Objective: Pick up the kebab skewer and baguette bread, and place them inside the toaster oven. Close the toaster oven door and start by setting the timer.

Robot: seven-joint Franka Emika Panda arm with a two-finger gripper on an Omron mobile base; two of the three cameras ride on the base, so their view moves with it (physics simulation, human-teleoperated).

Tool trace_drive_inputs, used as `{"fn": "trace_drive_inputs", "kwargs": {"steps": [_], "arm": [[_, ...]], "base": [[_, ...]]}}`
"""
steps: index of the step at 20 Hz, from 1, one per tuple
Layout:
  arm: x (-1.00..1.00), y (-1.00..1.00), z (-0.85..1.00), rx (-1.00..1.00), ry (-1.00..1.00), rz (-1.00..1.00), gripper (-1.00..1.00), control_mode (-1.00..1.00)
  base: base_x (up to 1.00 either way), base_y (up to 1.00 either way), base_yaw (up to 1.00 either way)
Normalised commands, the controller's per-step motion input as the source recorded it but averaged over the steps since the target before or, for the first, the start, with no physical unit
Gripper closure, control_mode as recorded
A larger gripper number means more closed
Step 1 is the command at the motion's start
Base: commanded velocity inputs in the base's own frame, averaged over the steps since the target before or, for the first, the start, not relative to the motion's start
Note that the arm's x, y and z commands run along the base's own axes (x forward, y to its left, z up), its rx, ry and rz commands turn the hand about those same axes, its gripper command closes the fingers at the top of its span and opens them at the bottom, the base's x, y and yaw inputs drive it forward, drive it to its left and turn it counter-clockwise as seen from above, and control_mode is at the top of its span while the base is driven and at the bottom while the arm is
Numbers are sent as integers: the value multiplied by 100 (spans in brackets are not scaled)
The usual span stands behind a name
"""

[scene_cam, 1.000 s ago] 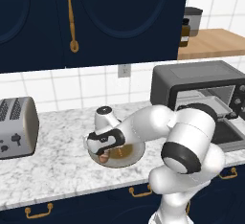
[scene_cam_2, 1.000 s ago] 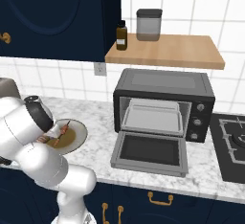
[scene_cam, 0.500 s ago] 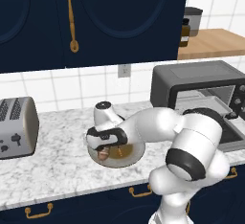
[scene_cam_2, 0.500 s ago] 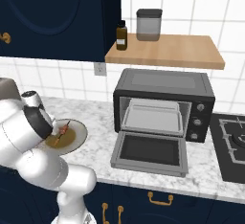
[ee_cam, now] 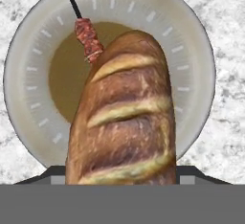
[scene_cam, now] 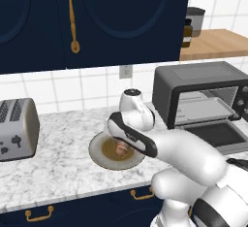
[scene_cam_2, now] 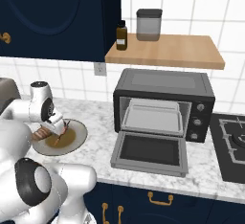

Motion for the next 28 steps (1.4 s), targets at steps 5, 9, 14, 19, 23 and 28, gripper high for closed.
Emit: {"fn": "trace_drive_inputs", "kwargs": {"steps": [5, 9, 14, 19, 23, 28], "arm": [[-44, -88, 37, 15, 0, -36, 100, -100], [-17, -69, 31, 12, 0, -45, 100, -100], [0, -78, 46, 12, 0, -41, 100, -100], [-2, -78, 64, 5, 12, -28, 100, -100], [-5, -71, 51, 0, 9, -25, 100, -100], [-14, -67, 25, 0, 3, -24, 100, -100]], "base": [[0, 0, 0], [0, 0, 0], [0, 0, 0], [0, 0, 0], [0, 0, 0], [0, 0, 0]]}}
